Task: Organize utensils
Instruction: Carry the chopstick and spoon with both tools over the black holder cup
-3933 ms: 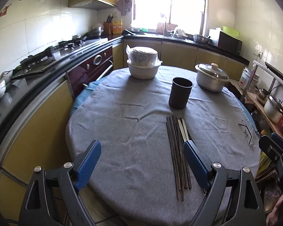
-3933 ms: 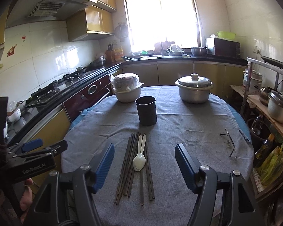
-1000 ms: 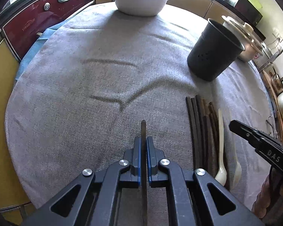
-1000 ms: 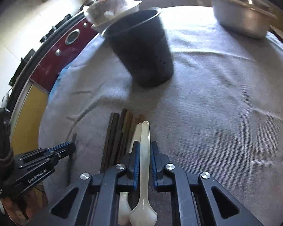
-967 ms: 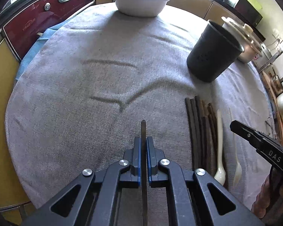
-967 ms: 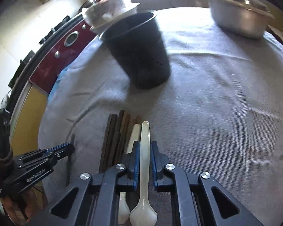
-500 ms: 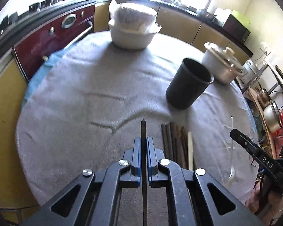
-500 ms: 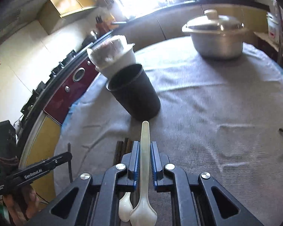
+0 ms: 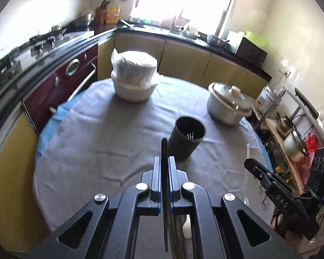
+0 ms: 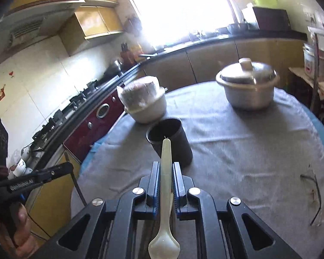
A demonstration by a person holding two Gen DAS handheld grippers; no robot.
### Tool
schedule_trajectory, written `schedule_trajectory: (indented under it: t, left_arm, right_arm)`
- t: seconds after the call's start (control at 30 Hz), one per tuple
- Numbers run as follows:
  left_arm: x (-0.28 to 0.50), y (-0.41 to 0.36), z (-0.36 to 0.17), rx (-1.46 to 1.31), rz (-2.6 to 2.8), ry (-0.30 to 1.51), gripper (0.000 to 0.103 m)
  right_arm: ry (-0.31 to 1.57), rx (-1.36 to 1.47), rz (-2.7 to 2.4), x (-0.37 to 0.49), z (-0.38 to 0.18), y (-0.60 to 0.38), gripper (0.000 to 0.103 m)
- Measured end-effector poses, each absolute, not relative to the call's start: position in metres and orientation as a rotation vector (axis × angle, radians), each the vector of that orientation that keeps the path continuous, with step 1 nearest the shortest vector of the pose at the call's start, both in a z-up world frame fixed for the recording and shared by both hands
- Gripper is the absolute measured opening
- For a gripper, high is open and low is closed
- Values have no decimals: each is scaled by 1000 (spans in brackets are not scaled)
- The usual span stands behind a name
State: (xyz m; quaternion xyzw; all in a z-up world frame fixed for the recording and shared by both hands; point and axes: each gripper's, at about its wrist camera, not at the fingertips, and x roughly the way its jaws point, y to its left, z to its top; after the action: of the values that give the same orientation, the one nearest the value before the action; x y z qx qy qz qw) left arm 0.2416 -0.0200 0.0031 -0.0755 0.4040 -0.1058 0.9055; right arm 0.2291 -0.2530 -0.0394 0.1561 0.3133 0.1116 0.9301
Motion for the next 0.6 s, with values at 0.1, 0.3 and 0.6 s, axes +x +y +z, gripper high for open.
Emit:
schedule_trajectory:
  t: [0.1, 0.3, 0.6]
  left_arm:
    - [242, -21, 27, -133, -214, 784, 5]
    - [259, -21, 72, -149, -233, 649, 5]
    - [322, -29, 98, -235, -246, 525, 5]
  right_arm:
    - [619, 311, 240, 235, -26, -249, 12]
    - [536, 321, 254, 256, 2, -245, 12]
    - [489, 329, 255, 322, 20, -243, 12]
